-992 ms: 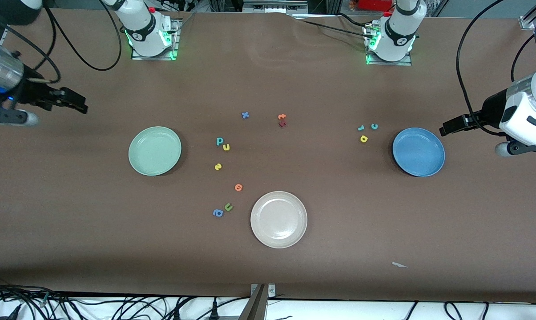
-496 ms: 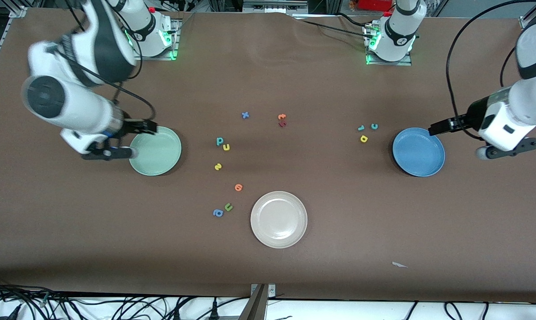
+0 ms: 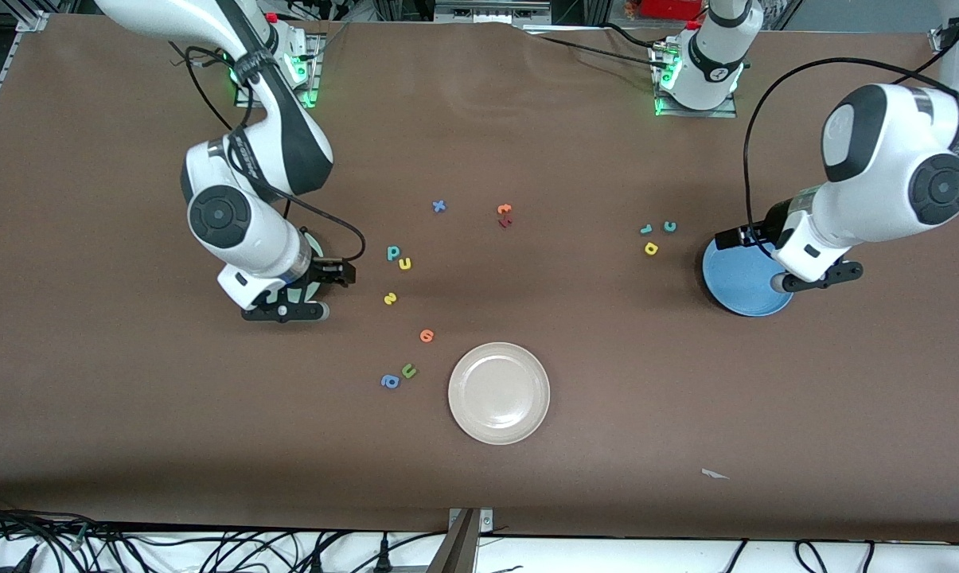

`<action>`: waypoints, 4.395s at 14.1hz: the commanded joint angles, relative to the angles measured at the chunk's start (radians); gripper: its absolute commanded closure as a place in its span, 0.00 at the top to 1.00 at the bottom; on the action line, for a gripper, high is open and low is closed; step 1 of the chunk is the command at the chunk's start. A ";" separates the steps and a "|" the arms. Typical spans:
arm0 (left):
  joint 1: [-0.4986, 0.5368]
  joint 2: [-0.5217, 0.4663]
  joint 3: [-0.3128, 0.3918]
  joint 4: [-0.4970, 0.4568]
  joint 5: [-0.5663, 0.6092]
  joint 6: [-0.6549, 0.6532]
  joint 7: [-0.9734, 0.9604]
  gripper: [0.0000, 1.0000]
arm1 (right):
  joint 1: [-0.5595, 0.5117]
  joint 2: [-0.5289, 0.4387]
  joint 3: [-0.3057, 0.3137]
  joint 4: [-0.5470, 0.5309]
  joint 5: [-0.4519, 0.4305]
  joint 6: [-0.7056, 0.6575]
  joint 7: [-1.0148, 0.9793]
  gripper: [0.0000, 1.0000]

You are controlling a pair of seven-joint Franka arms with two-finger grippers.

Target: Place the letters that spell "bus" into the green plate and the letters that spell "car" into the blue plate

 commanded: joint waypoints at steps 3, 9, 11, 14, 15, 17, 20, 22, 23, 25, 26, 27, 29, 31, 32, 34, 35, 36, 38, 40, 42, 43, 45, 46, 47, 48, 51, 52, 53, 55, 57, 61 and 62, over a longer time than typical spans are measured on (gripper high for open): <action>-0.003 -0.051 -0.034 -0.259 0.012 0.202 0.012 0.96 | 0.052 0.079 -0.008 0.002 0.000 0.094 0.017 0.57; -0.006 -0.030 -0.076 -0.451 0.012 0.439 0.012 0.93 | 0.107 0.168 -0.010 -0.029 -0.003 0.281 0.098 0.58; -0.005 0.002 -0.093 -0.489 0.012 0.525 0.011 0.85 | 0.109 0.187 -0.010 -0.034 -0.003 0.312 0.098 0.58; -0.006 0.030 -0.096 -0.492 0.012 0.541 0.001 0.68 | 0.112 0.202 -0.008 -0.040 -0.003 0.319 0.098 0.58; -0.006 0.042 -0.097 -0.494 0.012 0.541 0.001 0.67 | 0.112 0.208 -0.010 -0.043 -0.003 0.324 0.098 0.58; -0.008 0.062 -0.110 -0.505 0.012 0.541 0.003 0.67 | 0.124 0.216 -0.010 -0.043 -0.003 0.341 0.098 0.58; -0.009 0.064 -0.122 -0.524 0.012 0.546 0.012 0.64 | 0.130 0.231 -0.010 -0.049 -0.003 0.359 0.098 0.58; -0.008 0.065 -0.134 -0.550 0.012 0.599 0.015 0.64 | 0.130 0.233 -0.008 -0.052 -0.003 0.368 0.098 0.58; -0.008 0.067 -0.134 -0.555 0.012 0.613 0.017 0.64 | 0.132 0.234 -0.010 -0.052 -0.003 0.368 0.098 0.58; -0.006 0.087 -0.134 -0.552 0.012 0.634 0.032 0.64 | 0.132 0.234 -0.010 -0.057 -0.003 0.368 0.097 0.58; 0.000 0.093 -0.134 -0.554 0.012 0.666 0.047 0.64 | 0.132 0.234 -0.010 -0.058 -0.003 0.368 0.097 0.58; 0.006 0.099 -0.134 -0.554 0.012 0.682 0.064 0.64 | 0.132 0.234 -0.010 -0.058 -0.003 0.368 0.097 0.57; 0.014 0.099 -0.134 -0.554 0.012 0.684 0.093 0.64 | 0.132 0.234 -0.010 -0.058 -0.005 0.368 0.095 0.35; 0.020 0.099 -0.134 -0.554 0.012 0.684 0.101 0.64 | 0.132 0.233 -0.010 -0.057 -0.005 0.368 0.086 0.19; 0.020 0.099 -0.134 -0.554 0.012 0.684 0.101 0.64 | 0.132 0.230 -0.008 -0.057 -0.005 0.365 0.083 0.18; 0.020 0.099 -0.134 -0.554 0.012 0.684 0.101 0.56 | 0.132 0.213 -0.010 -0.054 -0.005 0.355 0.074 0.17; 0.020 0.099 -0.134 -0.554 0.012 0.684 0.101 0.51 | 0.129 0.201 -0.013 -0.049 -0.005 0.338 0.071 0.17; 0.020 0.099 -0.134 -0.554 0.012 0.684 0.101 0.46 | 0.127 0.181 -0.017 -0.044 -0.005 0.298 0.063 0.17; 0.020 0.101 -0.134 -0.554 0.012 0.684 0.101 0.35 | 0.126 0.126 -0.059 -0.043 -0.005 0.199 0.006 0.17; 0.020 0.101 -0.134 -0.554 0.012 0.684 0.101 0.31 | 0.124 0.084 -0.106 -0.064 -0.005 0.112 -0.076 0.17; 0.020 0.101 -0.134 -0.554 0.012 0.684 0.101 0.19 | 0.124 0.014 -0.154 -0.176 -0.005 0.118 -0.162 0.17; 0.020 0.101 -0.134 -0.554 0.012 0.682 0.101 0.15 | 0.123 -0.028 -0.180 -0.242 -0.005 0.140 -0.195 0.18; 0.020 0.101 -0.134 -0.554 0.012 0.684 0.101 0.12 | 0.123 -0.071 -0.227 -0.366 -0.005 0.218 -0.286 0.18; 0.020 0.101 -0.134 -0.554 0.012 0.684 0.101 0.09 | 0.123 -0.073 -0.252 -0.433 -0.005 0.299 -0.320 0.18; 0.020 0.101 -0.134 -0.552 0.012 0.682 0.101 0.08 | 0.123 -0.073 -0.269 -0.480 -0.005 0.366 -0.366 0.18; 0.020 0.101 -0.134 -0.551 0.012 0.682 0.101 0.04 | 0.123 -0.068 -0.286 -0.494 -0.003 0.390 -0.406 0.19; 0.020 0.096 -0.134 -0.543 0.012 0.671 0.101 0.02 | 0.121 -0.062 -0.304 -0.494 -0.001 0.387 -0.416 0.78; 0.021 0.090 -0.131 -0.537 0.010 0.665 0.101 0.02 | 0.123 -0.063 -0.304 -0.489 -0.001 0.384 -0.410 1.00; 0.021 0.087 -0.127 -0.517 0.012 0.636 0.101 0.02 | 0.123 -0.071 -0.304 -0.485 -0.001 0.369 -0.405 1.00; 0.041 0.082 -0.127 -0.436 0.012 0.514 0.097 0.02 | 0.123 -0.092 -0.301 -0.460 0.008 0.347 -0.403 1.00; 0.059 0.085 -0.123 -0.303 0.012 0.297 0.101 0.02 | 0.132 -0.108 -0.262 -0.381 0.012 0.214 -0.266 0.99; 0.206 0.093 -0.123 -0.121 0.023 0.085 0.262 0.00 | 0.132 -0.091 -0.131 -0.273 0.012 0.092 -0.008 0.95; 0.245 0.093 -0.125 -0.112 0.064 0.082 0.306 0.00 | 0.132 -0.077 -0.105 -0.265 0.012 0.100 0.003 0.89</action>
